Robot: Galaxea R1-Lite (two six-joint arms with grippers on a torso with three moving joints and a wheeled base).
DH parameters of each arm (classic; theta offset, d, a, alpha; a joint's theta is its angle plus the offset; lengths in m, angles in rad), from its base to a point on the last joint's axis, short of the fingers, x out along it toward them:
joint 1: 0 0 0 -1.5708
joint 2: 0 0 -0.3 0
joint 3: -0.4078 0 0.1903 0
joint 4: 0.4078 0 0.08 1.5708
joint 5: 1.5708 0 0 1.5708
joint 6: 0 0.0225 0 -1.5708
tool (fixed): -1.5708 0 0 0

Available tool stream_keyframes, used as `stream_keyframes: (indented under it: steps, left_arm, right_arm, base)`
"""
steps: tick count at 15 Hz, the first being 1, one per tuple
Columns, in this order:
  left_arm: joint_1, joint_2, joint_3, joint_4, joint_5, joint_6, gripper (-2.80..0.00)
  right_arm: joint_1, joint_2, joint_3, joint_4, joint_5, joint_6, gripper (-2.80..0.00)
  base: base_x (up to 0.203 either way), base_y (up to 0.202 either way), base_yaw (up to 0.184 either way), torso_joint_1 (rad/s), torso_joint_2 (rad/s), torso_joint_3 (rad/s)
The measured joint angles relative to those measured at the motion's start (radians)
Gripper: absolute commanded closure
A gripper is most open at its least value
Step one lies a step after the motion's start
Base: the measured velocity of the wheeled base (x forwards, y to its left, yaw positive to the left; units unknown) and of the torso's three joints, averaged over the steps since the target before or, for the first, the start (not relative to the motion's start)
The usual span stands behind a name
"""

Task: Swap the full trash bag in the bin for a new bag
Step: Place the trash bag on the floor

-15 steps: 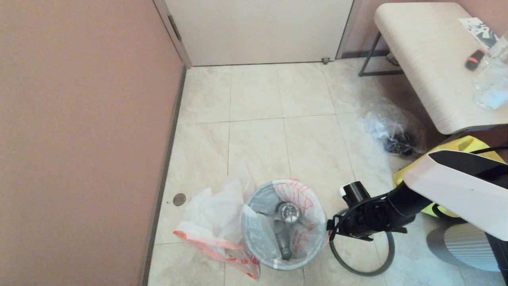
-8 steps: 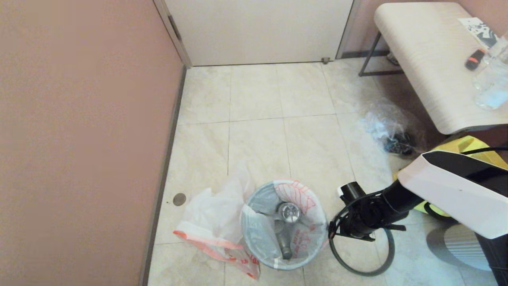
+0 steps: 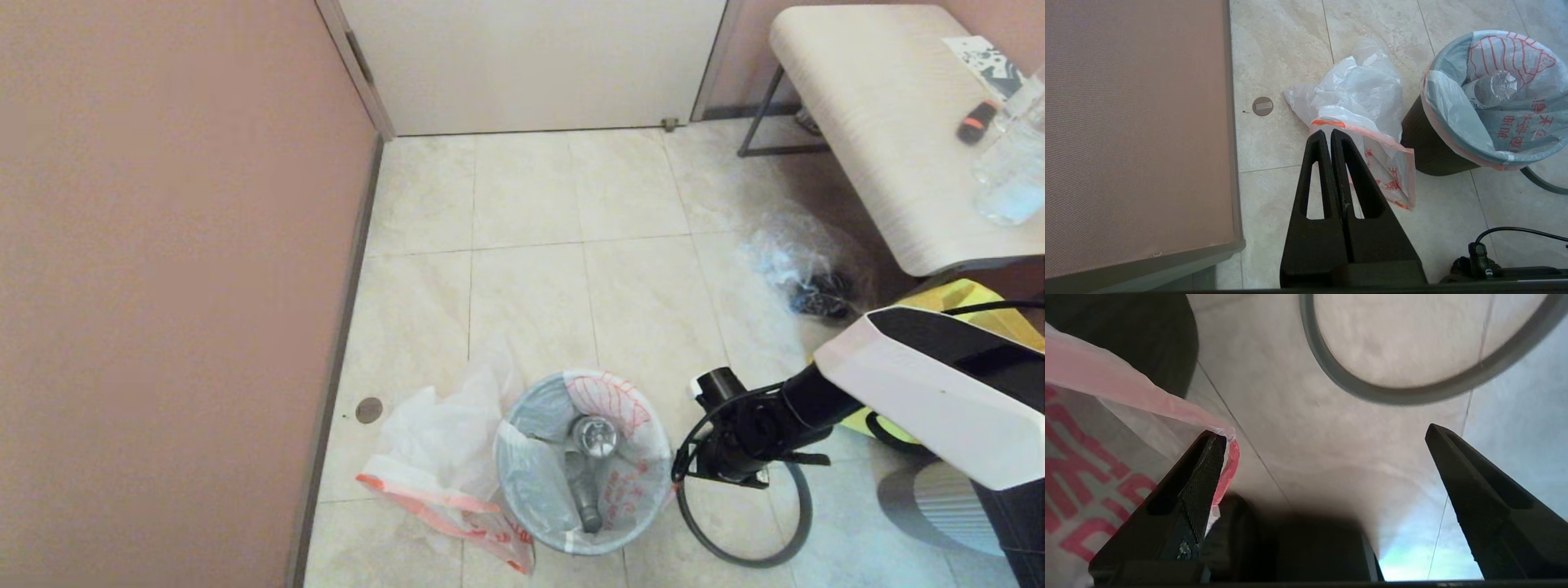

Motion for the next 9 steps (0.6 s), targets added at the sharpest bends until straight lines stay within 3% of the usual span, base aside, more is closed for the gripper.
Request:
stream_keyframes:
  steps: [4, 9]
  left_arm:
    - [0.000, 0.000, 0.000, 0.001, 0.000, 0.000, 0.00]
    - [0.000, 0.000, 0.000, 0.001, 0.000, 0.000, 0.00]
  right_arm:
    - [0.018, 0.018, -0.014, 0.000, 0.008, -0.004, -2.80]
    - [0.014, 0.009, 0.005, 0.001, 0.077, 0.000, -2.80]
  base:
    - [0.000, 0.000, 0.000, 0.000, 0.00, 0.000]
    - [0.000, 0.000, 0.000, 0.000, 0.00, 0.000]
